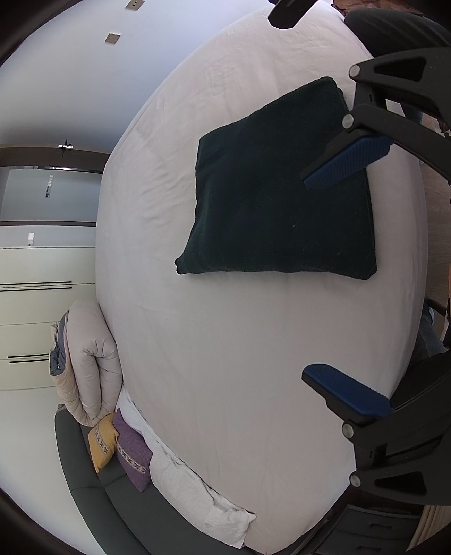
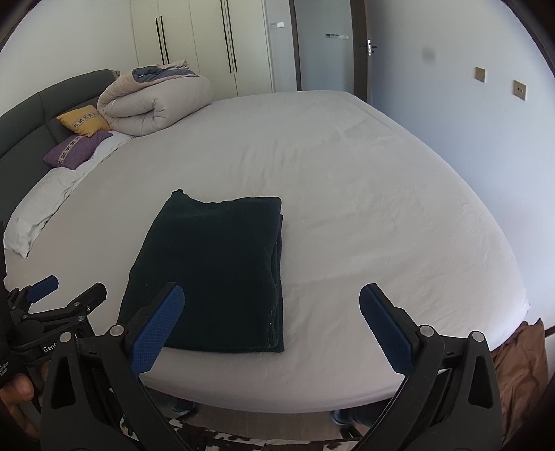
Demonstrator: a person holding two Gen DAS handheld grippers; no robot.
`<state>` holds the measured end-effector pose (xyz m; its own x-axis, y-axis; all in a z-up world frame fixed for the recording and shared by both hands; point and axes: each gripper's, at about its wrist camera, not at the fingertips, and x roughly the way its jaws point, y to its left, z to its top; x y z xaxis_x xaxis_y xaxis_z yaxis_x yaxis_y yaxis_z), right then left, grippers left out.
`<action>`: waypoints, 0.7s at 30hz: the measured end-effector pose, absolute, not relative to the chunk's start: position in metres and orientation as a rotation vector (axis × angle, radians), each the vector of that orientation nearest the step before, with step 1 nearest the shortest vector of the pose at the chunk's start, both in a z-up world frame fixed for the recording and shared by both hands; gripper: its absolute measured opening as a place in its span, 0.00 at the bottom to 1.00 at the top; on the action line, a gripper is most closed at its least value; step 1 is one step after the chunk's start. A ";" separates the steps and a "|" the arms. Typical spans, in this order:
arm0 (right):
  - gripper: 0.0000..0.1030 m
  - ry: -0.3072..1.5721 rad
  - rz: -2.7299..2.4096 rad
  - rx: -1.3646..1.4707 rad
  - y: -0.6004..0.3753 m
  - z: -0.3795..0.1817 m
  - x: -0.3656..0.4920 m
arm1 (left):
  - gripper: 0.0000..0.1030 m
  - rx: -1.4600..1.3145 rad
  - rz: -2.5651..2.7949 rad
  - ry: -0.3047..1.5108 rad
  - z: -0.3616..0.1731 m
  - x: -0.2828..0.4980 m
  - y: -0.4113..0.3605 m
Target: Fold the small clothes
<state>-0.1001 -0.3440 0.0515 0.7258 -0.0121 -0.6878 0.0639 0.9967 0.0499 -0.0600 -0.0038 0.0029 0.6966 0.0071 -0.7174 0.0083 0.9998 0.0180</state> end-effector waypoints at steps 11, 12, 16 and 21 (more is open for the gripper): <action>1.00 0.775 -0.045 0.074 -0.339 0.044 -0.094 | 1.00 0.012 -0.006 0.814 -0.002 -0.058 -0.003; 1.00 0.777 -0.044 0.075 -0.338 0.043 -0.093 | 1.00 0.012 -0.005 0.815 -0.002 -0.059 -0.003; 1.00 0.781 -0.041 0.077 -0.336 0.041 -0.092 | 1.00 0.011 -0.006 0.818 -0.003 -0.058 -0.003; 1.00 0.784 -0.040 0.074 -0.333 0.039 -0.091 | 1.00 0.008 -0.006 0.819 -0.003 -0.059 -0.003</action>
